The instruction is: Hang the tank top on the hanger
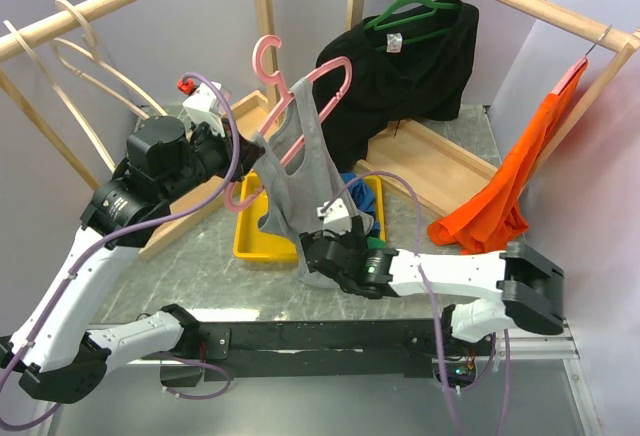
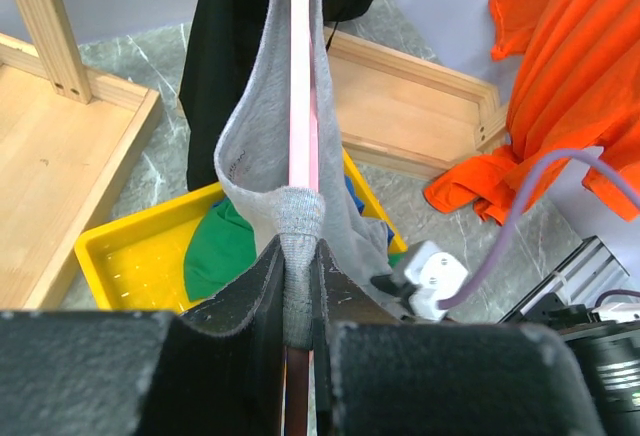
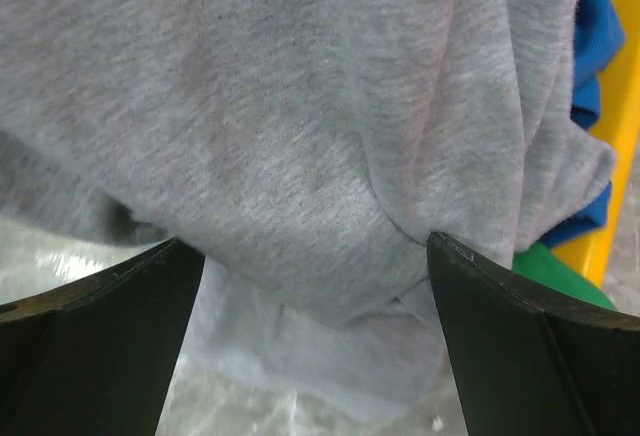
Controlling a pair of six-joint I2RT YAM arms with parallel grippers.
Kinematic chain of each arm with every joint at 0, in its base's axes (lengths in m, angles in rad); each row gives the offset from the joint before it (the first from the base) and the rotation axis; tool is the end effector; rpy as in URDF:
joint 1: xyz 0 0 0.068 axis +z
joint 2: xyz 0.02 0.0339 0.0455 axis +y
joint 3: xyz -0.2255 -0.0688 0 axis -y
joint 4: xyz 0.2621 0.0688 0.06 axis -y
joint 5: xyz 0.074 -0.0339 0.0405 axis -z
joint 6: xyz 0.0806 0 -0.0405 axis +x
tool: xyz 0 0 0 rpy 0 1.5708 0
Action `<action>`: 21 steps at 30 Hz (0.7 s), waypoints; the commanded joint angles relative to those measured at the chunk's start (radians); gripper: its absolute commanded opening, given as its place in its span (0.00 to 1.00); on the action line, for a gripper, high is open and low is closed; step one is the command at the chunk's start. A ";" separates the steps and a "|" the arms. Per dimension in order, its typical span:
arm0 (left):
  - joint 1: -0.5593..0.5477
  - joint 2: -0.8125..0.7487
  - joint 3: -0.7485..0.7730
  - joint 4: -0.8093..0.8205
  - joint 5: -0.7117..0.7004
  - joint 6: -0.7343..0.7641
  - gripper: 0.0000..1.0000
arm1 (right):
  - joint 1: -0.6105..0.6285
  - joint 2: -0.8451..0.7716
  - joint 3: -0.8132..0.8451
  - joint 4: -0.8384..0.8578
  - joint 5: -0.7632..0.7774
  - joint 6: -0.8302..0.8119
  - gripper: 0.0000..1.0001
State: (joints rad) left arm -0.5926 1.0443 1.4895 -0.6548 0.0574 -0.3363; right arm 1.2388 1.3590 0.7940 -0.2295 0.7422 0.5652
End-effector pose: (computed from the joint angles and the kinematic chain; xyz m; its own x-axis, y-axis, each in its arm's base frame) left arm 0.2201 -0.1538 0.4433 -0.3623 -0.1532 -0.9194 0.5133 0.7905 -0.3340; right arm 0.1557 0.2843 0.1491 -0.4869 -0.2012 -0.8500 -0.3335 0.9422 -0.0320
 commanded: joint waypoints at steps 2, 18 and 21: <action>-0.003 -0.007 0.064 0.055 -0.014 -0.012 0.01 | -0.045 0.052 0.071 0.110 0.059 -0.033 0.97; -0.003 -0.001 0.173 0.052 -0.178 -0.035 0.01 | -0.148 -0.117 0.416 0.027 -0.210 -0.175 0.00; -0.003 0.032 0.231 0.031 -0.215 -0.043 0.01 | -0.223 -0.036 0.584 0.029 -0.343 -0.186 0.00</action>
State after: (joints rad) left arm -0.5926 1.0531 1.6196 -0.6701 -0.0582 -0.3557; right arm 1.1011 1.2705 1.1728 -0.2340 0.5602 0.4271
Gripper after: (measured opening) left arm 0.152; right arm 0.017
